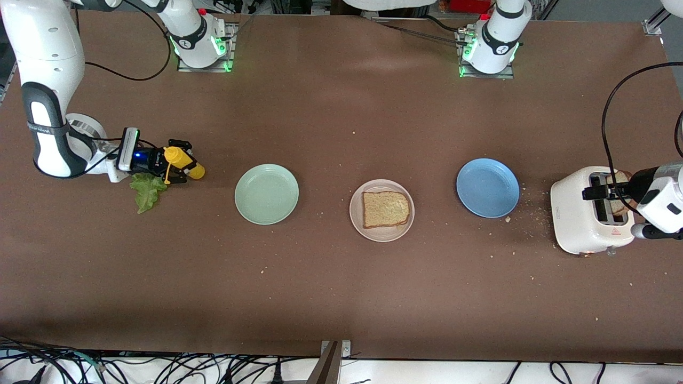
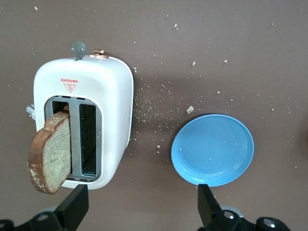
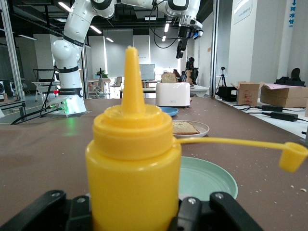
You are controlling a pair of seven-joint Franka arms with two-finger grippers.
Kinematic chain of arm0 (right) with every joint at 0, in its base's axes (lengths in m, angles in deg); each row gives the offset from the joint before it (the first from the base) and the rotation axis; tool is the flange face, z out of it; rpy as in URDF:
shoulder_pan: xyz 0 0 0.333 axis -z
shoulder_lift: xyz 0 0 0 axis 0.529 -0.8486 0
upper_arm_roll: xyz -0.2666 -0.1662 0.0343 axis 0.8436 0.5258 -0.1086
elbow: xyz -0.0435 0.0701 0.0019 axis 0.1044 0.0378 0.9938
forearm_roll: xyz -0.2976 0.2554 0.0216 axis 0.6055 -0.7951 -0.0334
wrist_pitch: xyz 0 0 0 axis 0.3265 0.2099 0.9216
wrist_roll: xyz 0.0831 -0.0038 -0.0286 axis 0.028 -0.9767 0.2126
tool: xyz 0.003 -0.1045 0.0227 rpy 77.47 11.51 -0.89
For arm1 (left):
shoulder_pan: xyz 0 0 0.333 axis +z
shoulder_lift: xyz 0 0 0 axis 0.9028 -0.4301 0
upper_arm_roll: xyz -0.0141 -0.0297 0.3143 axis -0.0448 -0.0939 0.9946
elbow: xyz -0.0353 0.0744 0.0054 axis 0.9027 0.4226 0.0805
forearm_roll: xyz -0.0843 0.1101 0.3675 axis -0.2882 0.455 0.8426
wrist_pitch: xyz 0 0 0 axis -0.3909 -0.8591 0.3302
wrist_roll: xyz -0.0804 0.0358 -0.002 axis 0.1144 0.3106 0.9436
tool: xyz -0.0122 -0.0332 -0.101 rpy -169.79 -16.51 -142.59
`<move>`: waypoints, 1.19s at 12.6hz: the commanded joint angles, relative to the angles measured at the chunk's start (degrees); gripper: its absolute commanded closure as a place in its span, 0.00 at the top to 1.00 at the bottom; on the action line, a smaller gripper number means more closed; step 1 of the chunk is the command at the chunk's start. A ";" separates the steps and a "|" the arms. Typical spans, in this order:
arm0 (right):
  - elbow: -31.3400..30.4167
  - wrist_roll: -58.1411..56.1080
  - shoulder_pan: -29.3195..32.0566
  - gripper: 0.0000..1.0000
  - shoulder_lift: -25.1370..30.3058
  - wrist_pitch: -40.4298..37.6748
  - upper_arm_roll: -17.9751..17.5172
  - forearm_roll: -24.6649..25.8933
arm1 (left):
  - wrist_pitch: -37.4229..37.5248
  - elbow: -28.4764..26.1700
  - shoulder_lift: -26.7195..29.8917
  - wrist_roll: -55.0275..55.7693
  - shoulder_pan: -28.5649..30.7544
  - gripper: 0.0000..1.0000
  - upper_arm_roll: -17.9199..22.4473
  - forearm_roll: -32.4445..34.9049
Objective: Make sandwich in beige plate with both arms
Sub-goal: 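Lower the mustard bottle onto the table beside the lettuce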
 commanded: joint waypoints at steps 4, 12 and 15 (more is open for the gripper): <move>2.75 -11.06 0.63 0.00 -5.37 -2.86 -0.04 -0.86 | 0.46 -0.28 0.42 0.94 -0.17 1.00 -0.33 1.91; 4.87 -14.67 0.63 0.00 -8.71 -2.94 -0.13 -2.44 | 0.46 -0.28 0.42 0.94 -0.17 1.00 -0.33 1.91; 4.96 -14.59 0.63 0.17 -9.07 -2.77 -0.30 -3.24 | 0.46 -0.28 0.42 0.94 -0.17 1.00 -0.33 1.91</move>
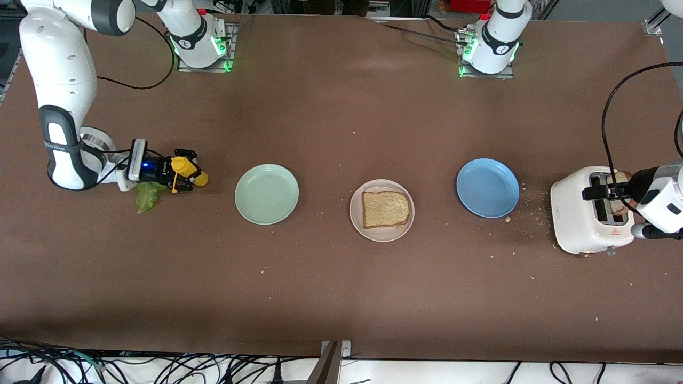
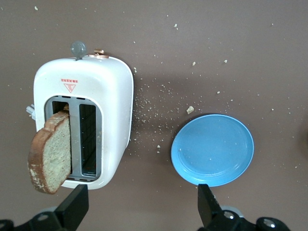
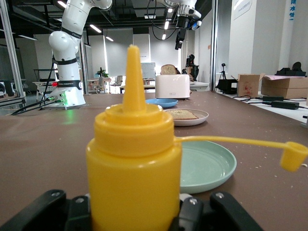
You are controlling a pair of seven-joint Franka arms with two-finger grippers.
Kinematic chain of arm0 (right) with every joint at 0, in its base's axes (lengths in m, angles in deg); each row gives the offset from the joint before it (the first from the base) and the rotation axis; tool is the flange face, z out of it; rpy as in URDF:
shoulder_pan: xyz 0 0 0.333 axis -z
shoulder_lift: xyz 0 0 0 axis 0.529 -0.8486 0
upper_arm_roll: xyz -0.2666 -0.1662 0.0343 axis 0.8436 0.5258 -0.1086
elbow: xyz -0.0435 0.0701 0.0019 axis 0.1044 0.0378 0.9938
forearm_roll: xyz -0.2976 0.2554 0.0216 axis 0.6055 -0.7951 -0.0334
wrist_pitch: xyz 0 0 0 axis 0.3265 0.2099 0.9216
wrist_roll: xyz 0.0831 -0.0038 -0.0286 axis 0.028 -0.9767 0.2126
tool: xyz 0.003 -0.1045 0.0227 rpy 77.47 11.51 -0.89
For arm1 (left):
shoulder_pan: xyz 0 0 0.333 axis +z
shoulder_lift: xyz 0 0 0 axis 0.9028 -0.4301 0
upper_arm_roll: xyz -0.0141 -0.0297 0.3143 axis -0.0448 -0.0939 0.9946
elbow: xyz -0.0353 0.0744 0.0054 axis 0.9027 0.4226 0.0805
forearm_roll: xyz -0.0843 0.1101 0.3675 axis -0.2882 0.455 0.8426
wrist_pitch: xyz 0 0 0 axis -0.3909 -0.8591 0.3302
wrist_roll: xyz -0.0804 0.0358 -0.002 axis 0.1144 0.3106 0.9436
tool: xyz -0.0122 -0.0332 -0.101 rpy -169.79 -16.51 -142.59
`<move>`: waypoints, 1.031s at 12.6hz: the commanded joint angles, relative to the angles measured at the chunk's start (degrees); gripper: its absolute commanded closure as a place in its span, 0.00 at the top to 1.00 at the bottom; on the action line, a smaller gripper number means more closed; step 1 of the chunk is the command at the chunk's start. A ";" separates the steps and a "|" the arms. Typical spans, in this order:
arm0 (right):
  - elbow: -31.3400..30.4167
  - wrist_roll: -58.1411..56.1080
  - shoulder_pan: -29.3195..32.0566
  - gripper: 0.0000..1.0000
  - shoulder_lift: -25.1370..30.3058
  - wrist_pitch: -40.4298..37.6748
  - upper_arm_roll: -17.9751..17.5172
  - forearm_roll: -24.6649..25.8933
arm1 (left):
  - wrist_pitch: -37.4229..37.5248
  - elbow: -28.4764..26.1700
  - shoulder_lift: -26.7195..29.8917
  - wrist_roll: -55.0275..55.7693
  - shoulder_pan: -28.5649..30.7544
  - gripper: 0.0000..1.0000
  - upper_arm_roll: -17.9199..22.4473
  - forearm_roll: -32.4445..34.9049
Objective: Make sandwich in beige plate with both arms
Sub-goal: 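Lower the mustard bottle onto the table beside the lettuce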
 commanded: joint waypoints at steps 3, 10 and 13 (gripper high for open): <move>0.33 -12.93 0.63 0.29 -1.70 -2.21 -0.20 -1.10 | 0.46 -0.28 0.42 0.93 -0.17 1.00 -0.33 1.91; 0.33 -12.93 2.56 0.57 -2.49 -3.44 -0.20 -1.10 | 0.46 -0.28 0.33 0.93 -0.17 1.00 -0.42 1.82; 0.42 -13.02 3.09 0.70 -2.57 -3.44 -0.29 -1.01 | 0.46 -0.37 0.33 0.93 -0.17 1.00 -0.42 1.91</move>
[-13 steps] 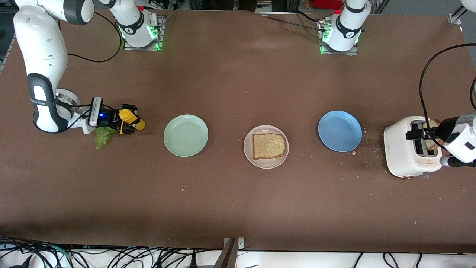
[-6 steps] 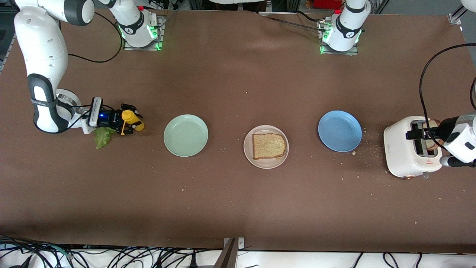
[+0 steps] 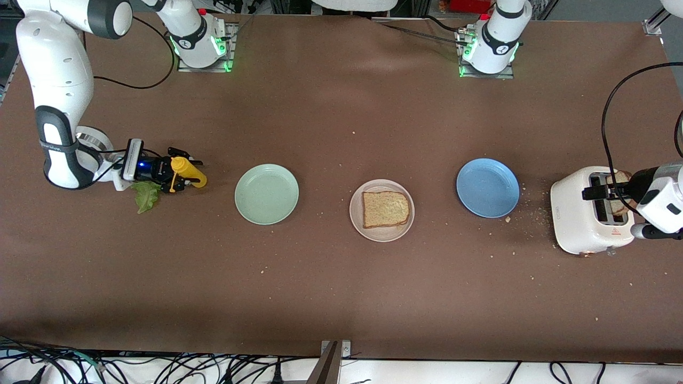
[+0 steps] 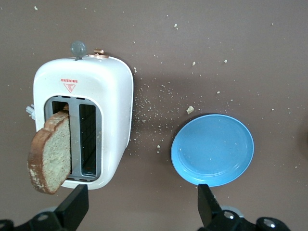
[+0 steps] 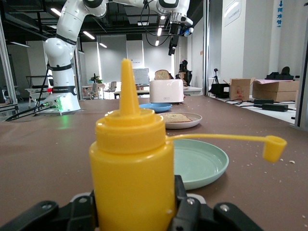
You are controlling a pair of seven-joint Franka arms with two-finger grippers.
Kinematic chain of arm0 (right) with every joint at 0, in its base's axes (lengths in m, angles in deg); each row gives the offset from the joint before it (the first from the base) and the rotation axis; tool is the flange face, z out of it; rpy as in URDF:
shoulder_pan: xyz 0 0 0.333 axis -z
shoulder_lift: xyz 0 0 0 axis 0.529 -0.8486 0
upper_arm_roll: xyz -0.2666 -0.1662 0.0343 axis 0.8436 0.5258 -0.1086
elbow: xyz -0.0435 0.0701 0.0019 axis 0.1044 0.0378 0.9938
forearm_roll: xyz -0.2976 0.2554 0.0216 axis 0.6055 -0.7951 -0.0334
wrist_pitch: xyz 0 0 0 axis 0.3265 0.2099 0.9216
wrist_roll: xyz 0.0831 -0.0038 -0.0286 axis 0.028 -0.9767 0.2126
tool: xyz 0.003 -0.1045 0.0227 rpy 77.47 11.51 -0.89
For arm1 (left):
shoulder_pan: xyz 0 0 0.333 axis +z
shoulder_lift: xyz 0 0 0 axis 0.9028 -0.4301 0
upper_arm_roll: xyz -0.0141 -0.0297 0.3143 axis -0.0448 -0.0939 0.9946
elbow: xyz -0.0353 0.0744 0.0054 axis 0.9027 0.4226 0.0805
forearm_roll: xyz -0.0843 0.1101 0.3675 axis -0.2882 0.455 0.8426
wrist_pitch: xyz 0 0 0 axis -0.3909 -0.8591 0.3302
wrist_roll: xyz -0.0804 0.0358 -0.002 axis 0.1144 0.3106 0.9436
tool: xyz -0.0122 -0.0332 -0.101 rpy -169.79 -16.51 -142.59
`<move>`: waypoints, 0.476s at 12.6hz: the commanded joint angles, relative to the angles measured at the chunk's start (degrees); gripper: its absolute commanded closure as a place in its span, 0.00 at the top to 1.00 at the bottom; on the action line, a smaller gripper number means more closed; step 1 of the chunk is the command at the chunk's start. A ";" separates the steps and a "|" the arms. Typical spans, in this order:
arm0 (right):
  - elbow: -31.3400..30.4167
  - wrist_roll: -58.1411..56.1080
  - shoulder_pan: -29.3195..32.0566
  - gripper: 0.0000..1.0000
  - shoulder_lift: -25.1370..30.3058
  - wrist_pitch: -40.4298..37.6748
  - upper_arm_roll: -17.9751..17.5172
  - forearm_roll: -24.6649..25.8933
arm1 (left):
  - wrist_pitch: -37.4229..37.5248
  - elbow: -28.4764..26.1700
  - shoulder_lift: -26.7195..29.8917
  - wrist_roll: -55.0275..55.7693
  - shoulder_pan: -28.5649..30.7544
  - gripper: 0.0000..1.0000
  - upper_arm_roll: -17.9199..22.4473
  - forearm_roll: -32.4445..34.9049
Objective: Make sandwich in beige plate with both arms
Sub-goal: 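Lower the mustard bottle onto the table beside the lettuce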
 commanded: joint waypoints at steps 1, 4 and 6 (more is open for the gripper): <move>0.11 -12.99 0.86 0.85 -1.68 -1.71 -0.37 -0.65 | 0.46 -0.28 0.37 0.93 -0.15 1.00 -0.41 1.82; 0.20 -13.69 0.95 1.00 -1.59 -1.88 -0.37 -0.65 | 0.46 -0.37 0.37 0.93 -0.15 1.00 -0.41 1.91; 0.37 -13.69 1.82 1.00 -1.85 -3.11 -0.37 -0.38 | 0.46 -0.37 0.37 0.93 -0.15 1.00 -0.41 1.91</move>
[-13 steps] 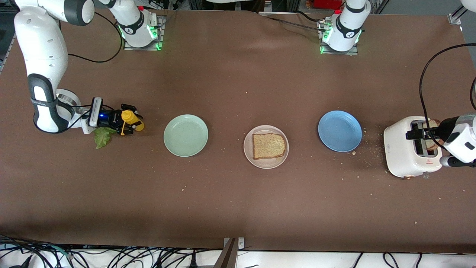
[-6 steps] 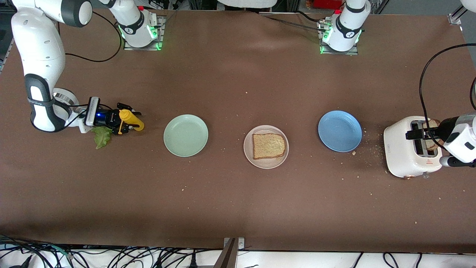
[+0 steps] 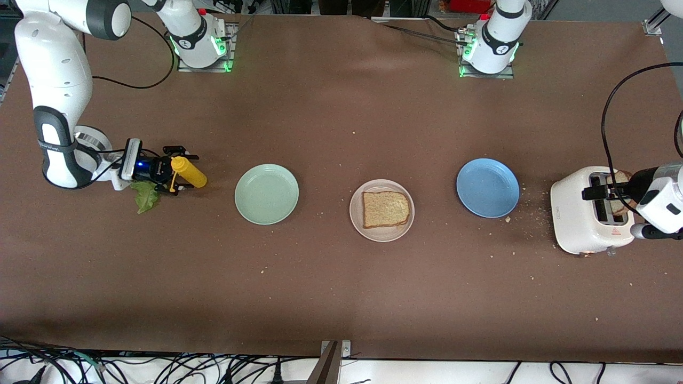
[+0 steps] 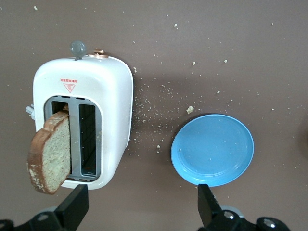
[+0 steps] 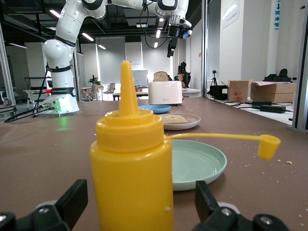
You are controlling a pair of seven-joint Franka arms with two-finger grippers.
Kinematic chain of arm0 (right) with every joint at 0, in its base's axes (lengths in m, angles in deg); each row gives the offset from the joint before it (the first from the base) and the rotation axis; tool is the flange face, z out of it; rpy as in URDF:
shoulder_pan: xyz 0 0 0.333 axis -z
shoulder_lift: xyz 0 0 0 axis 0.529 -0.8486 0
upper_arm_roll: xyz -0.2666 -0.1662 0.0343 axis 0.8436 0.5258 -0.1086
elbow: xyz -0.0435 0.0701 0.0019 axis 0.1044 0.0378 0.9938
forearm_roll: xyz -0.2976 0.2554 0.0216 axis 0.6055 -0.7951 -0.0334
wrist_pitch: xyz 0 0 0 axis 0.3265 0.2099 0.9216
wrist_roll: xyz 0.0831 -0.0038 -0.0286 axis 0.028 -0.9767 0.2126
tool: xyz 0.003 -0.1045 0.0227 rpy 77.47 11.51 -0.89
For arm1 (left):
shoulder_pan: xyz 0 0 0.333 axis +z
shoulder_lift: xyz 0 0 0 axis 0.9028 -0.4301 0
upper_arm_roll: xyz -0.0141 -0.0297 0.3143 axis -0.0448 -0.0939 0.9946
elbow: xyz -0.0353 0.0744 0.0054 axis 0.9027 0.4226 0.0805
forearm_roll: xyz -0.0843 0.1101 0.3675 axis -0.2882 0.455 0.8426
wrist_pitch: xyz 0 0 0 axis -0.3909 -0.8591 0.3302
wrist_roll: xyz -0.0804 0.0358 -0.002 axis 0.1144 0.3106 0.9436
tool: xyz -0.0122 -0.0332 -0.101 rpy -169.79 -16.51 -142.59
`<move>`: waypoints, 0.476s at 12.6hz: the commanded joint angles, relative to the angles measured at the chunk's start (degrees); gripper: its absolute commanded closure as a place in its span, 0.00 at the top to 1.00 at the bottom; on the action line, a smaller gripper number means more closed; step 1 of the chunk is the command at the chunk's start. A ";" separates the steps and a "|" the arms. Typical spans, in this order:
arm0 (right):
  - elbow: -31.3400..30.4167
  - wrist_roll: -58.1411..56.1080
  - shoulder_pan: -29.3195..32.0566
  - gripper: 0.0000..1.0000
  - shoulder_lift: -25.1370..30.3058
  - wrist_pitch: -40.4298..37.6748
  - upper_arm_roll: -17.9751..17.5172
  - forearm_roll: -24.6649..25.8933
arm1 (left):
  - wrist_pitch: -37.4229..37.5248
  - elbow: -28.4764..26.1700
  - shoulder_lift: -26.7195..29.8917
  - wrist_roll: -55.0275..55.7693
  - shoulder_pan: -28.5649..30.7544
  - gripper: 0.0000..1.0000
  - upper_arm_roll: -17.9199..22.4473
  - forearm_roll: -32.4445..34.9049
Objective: Make sandwich in beige plate with both arms
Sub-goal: 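Lower the mustard bottle onto the table beside the lettuce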
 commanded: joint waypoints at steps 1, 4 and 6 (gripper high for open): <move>0.76 -13.53 2.56 1.00 -1.85 -2.61 -0.24 0.33 | 0.46 -0.37 0.39 0.93 -0.24 1.00 -0.41 1.91; 2.35 -13.18 5.72 1.00 -2.03 -2.70 -0.24 4.09 | 0.46 -0.37 0.39 0.93 -0.24 1.00 -0.41 1.91; 3.05 -12.83 8.36 1.00 -2.03 -2.61 -0.24 7.79 | 0.46 -0.37 0.39 1.37 -0.24 1.00 -0.41 1.91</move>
